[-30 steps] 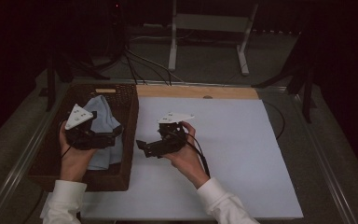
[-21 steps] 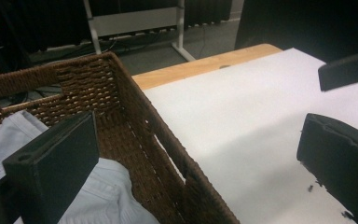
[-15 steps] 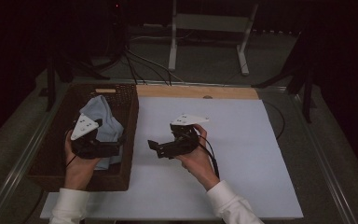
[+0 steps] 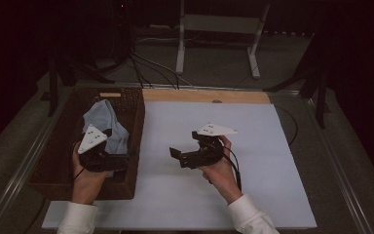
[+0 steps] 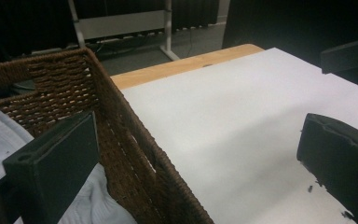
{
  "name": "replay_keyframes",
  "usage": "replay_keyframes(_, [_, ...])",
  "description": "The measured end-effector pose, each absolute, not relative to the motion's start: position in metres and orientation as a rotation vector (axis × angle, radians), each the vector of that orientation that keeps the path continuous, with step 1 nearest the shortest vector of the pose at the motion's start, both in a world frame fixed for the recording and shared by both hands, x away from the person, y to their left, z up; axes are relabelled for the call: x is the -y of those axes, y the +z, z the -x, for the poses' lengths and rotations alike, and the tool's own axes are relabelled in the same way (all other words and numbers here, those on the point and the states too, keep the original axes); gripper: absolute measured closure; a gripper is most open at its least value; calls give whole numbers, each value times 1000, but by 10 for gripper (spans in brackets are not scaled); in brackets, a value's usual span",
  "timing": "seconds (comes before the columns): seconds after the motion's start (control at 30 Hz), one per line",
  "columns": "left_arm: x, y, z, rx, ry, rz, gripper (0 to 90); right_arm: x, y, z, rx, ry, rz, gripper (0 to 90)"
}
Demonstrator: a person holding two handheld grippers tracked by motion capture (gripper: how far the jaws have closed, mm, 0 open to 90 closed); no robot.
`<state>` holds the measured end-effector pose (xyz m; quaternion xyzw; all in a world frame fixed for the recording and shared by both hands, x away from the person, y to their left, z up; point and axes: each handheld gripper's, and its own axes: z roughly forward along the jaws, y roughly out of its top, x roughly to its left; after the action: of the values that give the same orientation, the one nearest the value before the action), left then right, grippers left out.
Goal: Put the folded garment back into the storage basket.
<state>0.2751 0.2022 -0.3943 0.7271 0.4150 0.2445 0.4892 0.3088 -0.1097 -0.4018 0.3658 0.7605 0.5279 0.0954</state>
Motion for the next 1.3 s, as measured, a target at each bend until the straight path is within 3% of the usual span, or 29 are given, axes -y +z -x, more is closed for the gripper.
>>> replay_keyframes(1.3, [-207, -401, -267, -1006, 607, -1732, 3, 217, -427, -262, -2063, 1511, -1112, 0])
